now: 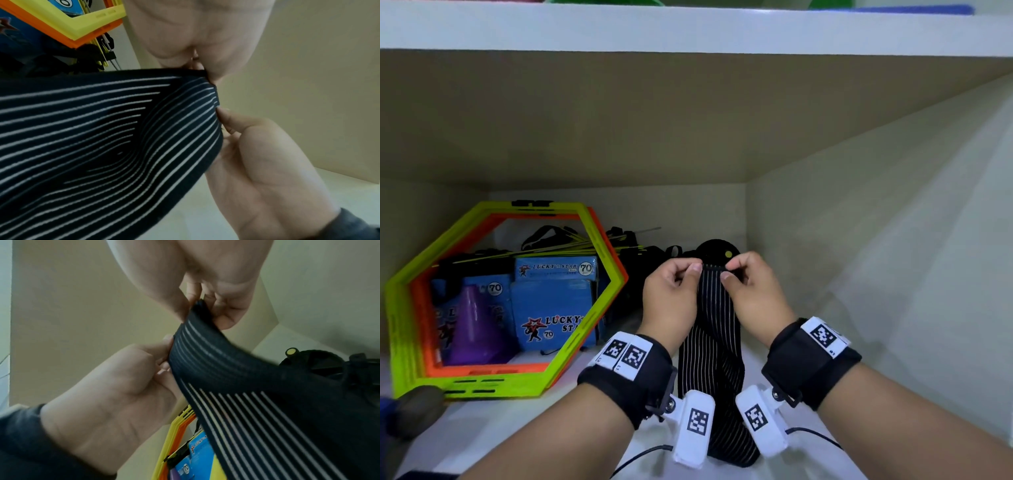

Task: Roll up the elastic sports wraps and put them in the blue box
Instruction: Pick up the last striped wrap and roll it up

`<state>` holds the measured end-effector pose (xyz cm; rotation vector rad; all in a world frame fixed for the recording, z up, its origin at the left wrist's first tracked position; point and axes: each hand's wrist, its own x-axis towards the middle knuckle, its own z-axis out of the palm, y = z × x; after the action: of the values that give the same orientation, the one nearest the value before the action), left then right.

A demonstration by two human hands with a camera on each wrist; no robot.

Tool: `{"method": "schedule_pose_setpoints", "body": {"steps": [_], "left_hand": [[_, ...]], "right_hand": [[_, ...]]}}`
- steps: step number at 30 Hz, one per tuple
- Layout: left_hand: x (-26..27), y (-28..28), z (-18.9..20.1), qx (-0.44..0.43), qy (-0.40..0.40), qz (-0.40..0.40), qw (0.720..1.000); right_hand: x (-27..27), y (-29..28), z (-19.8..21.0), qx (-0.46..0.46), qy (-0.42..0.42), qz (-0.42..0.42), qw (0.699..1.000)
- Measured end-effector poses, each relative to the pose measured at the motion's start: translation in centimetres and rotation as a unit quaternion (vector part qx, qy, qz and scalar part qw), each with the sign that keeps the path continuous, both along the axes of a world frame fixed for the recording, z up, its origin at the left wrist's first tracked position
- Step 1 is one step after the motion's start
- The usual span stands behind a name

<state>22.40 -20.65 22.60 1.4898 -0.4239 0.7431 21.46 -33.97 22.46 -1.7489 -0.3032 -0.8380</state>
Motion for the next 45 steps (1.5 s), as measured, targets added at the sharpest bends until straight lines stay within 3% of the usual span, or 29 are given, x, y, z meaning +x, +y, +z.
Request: {"method": "schedule_pose_setpoints", "body": {"steps": [6,12,16,22,26,33,39,45], "left_hand": [[-0.5,-0.8,1.6,-0.056,-0.01,0.024,0.998],[-1.1,-0.5,4.7,-0.076,-0.044,0.038,0.995],[-1.5,-0.3,5.0,-0.044,-0.051,0.018,0.998],[-2.3,-0.6,2.2,0.041,-0.053,-0.107,0.992],[-2.7,-1.0,2.1,0.063,-0.039,-0.137,0.988],[-1.8,-0.1,4.7,0.043,-0.036,-0.087,0.995],[-0.4,0.4,5.1,0.013,-0.037,-0.059,0.997],[2.0,1.4,5.8,-0.004,-0.03,-0.002,1.0]], "right_hand": [[-2.1,1.3,0.5,0.073,-0.051,0.056,0.994],[-3.3,1.6,1.4,0.018,-0.099,0.024,0.995],[-3.5,1.0,1.9,0.018,-0.118,0.016,0.993],[-3.2,0.4,1.9,0.031,-0.083,0.025,0.996],[-3.3,0.8,1.9,0.036,-0.059,0.037,0.997],[-3.2,0.1,1.1,0.044,-0.071,0.024,0.996],[-4.2,0.1,-1.8,-0.085,0.011,0.154,0.984],[-5.1,-0.1,-6.1,-0.082,0.165,0.252,0.95]]}}
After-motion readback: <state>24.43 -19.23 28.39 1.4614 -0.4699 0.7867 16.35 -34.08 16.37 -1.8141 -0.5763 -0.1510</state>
